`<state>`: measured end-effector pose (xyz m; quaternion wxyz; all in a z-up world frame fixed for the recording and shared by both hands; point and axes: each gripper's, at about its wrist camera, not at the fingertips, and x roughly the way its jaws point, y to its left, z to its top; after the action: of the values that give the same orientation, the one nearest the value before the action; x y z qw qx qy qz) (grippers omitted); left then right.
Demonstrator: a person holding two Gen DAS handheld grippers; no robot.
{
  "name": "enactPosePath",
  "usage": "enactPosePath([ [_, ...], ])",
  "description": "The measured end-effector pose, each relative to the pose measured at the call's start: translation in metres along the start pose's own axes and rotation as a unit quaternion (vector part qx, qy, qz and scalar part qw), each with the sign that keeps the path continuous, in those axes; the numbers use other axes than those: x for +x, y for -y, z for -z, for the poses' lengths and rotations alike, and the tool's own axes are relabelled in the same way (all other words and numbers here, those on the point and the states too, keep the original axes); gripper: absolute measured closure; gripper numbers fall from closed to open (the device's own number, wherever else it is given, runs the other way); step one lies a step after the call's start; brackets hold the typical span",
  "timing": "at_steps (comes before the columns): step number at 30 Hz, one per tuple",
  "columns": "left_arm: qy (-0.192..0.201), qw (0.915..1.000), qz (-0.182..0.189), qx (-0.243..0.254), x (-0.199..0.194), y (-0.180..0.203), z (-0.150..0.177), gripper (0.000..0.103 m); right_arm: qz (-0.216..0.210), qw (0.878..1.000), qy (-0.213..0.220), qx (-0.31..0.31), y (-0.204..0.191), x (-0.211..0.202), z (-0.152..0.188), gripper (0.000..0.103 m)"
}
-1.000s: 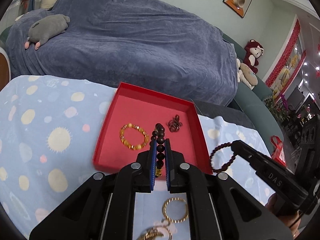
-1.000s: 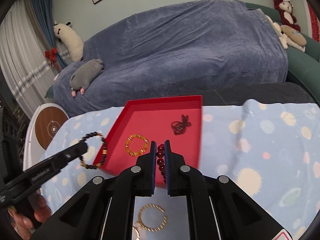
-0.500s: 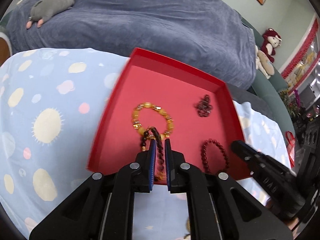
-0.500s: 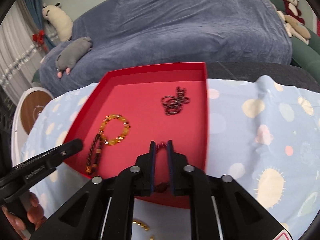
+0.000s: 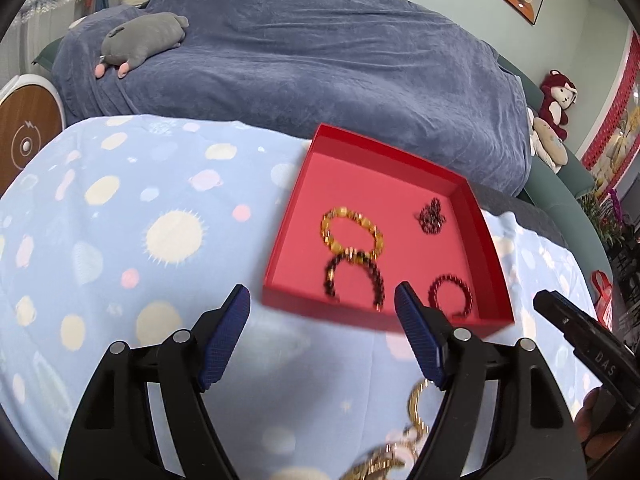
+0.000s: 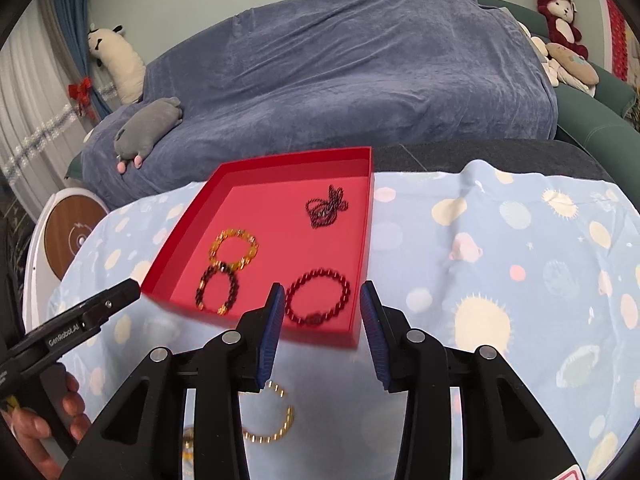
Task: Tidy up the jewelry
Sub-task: 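Carry both beaded bracelets into the red box and open both tools, then move both tools to the remaining gold bracelets beside the amber bracelet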
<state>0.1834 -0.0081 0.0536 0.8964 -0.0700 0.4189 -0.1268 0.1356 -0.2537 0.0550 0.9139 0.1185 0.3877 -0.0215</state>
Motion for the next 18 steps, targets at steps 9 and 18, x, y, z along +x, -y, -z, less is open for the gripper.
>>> enactPosePath([
  [9,-0.026,0.9995,0.003,0.016,-0.032,0.004,0.053,0.032,-0.009,0.999,-0.031,0.005,-0.005,-0.03,0.057,0.064],
  [18,-0.071,0.9971,0.017,0.023,-0.045,0.021,0.118,0.032,-0.01,0.998,-0.065,0.022,-0.003,-0.04,0.107,0.064],
])
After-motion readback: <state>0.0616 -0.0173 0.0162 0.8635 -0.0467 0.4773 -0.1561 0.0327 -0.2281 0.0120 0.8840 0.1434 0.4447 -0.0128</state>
